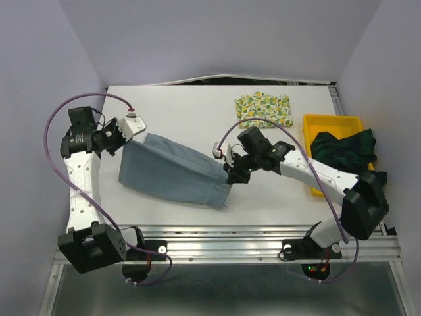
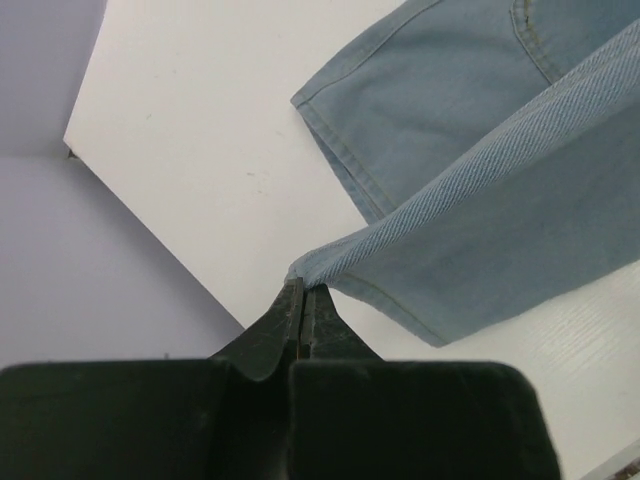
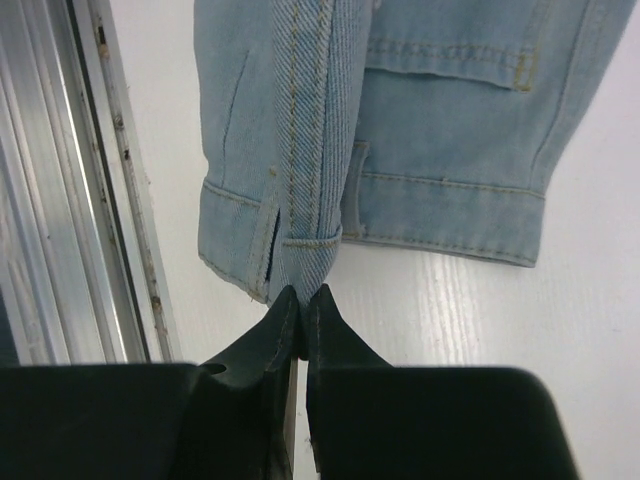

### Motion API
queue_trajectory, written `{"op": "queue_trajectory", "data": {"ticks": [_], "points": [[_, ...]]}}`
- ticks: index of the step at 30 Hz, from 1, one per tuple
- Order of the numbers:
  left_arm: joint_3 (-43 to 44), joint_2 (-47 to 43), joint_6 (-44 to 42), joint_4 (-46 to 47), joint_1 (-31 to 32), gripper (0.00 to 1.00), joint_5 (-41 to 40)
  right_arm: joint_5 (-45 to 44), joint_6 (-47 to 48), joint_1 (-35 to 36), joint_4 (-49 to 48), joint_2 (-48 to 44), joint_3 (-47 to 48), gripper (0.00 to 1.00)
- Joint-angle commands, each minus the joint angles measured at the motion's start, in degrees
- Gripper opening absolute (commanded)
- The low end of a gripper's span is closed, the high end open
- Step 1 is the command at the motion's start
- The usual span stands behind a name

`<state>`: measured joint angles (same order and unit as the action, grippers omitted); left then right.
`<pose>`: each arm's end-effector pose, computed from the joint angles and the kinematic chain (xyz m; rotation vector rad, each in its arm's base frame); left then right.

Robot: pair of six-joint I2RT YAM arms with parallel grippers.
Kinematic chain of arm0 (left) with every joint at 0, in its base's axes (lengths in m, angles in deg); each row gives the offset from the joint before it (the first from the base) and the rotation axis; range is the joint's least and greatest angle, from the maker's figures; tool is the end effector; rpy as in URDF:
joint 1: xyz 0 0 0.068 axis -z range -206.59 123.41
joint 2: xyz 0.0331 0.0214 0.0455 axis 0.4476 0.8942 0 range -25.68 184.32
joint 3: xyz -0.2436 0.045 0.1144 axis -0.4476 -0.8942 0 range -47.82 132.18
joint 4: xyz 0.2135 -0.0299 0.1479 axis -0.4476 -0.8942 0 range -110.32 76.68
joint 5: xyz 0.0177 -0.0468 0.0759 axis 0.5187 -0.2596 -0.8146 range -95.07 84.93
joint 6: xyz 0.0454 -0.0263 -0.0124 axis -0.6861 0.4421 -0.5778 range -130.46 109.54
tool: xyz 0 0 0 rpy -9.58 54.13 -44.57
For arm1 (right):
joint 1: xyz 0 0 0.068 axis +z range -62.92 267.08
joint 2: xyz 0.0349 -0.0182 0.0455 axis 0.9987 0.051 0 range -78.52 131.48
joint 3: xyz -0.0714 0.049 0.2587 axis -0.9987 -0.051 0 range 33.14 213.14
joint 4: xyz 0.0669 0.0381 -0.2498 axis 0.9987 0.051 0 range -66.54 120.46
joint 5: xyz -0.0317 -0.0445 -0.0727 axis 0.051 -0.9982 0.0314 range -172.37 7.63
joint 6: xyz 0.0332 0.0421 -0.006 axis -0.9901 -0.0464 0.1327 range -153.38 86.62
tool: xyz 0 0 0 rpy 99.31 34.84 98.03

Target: Fold and stack the skirts

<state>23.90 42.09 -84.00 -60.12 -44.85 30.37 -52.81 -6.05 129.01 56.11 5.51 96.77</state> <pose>0.2304 0.0543 0.3646 1.2594 1.7607 0.1950 0.2160 0.2176 0.2630 -1.5812 1.9066 0.7504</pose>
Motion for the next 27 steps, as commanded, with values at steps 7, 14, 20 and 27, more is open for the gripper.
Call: {"op": "queue_trajectory", "data": {"ticks": [7, 14, 20, 27], "points": [[-2.3, 7.4, 4.6, 14.6, 7.7, 0.00, -9.2, 5.2, 4.3, -4.7, 7.4, 4.6, 5.9, 0.01], [-2.7, 13.2, 4.9, 17.6, 7.7, 0.00, -11.5, 6.0, 8.5, -6.6, 11.1, 11.1, 13.3, 0.01], [-0.7, 18.8, 6.6, 19.1, 7.7, 0.00, -11.6, 7.9, 11.2, -10.1, 11.9, 18.7, 17.7, 0.01], [1.6, 24.8, 7.5, 21.2, 8.2, 0.00, -12.0, 9.6, 13.7, -14.3, 12.9, 27.7, 22.0, 0.01]]}}
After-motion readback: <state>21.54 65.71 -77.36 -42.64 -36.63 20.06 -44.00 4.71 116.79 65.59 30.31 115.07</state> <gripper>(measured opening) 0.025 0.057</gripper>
